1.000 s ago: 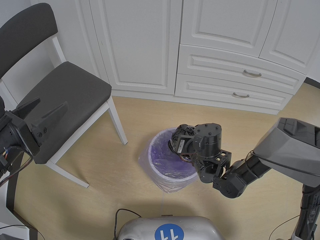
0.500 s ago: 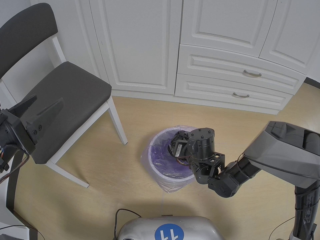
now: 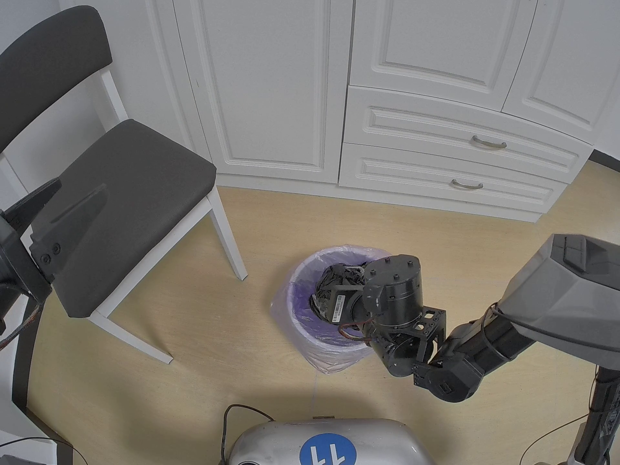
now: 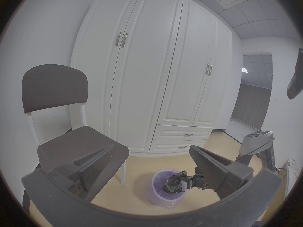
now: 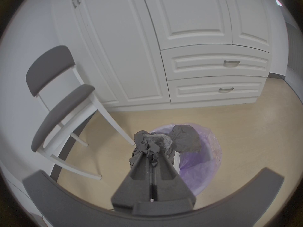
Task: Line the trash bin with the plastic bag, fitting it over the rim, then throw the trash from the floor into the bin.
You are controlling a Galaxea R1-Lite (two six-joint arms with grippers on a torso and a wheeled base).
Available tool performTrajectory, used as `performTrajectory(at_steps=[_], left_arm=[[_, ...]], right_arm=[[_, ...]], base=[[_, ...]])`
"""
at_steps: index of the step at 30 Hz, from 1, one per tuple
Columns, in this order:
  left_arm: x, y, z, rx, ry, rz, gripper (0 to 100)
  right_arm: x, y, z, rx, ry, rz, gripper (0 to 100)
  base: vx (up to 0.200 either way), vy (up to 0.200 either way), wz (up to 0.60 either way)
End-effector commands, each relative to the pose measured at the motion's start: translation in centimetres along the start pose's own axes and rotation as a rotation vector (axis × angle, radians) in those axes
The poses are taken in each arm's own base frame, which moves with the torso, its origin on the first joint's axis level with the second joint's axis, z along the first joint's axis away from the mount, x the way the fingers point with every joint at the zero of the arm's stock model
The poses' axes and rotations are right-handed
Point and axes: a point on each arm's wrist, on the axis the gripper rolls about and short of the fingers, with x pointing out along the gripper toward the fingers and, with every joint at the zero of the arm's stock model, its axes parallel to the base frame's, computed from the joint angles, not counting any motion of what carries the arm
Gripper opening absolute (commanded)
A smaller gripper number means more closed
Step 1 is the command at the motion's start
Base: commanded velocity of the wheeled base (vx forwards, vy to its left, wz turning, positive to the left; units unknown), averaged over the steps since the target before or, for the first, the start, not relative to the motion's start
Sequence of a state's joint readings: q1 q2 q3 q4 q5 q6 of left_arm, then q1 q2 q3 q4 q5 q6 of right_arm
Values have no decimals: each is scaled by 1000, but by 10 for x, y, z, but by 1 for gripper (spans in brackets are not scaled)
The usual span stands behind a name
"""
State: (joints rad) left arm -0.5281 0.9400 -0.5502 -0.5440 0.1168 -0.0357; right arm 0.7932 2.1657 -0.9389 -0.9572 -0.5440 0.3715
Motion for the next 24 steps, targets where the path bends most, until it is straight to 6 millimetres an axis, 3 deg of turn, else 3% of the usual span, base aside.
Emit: performTrajectory(at_steps=[1, 9, 18, 24], left_arm=[[-6, 0, 2, -1, -17, -10, 100], [-6, 1, 3, 2, -20, -8, 100], [-7, 1, 3, 3, -23, -8, 100], [-7, 1, 3, 3, -25, -8, 100]], right_arm=[[14, -6, -19, -25, 50, -24, 0], [55, -32, -44, -27, 88, -106, 0], [61, -36, -55, -32, 114, -104, 0], [64, -32, -50, 19, 85, -95, 0]], base=[[0, 0, 0], [0, 0, 0], [0, 0, 0], [0, 0, 0]])
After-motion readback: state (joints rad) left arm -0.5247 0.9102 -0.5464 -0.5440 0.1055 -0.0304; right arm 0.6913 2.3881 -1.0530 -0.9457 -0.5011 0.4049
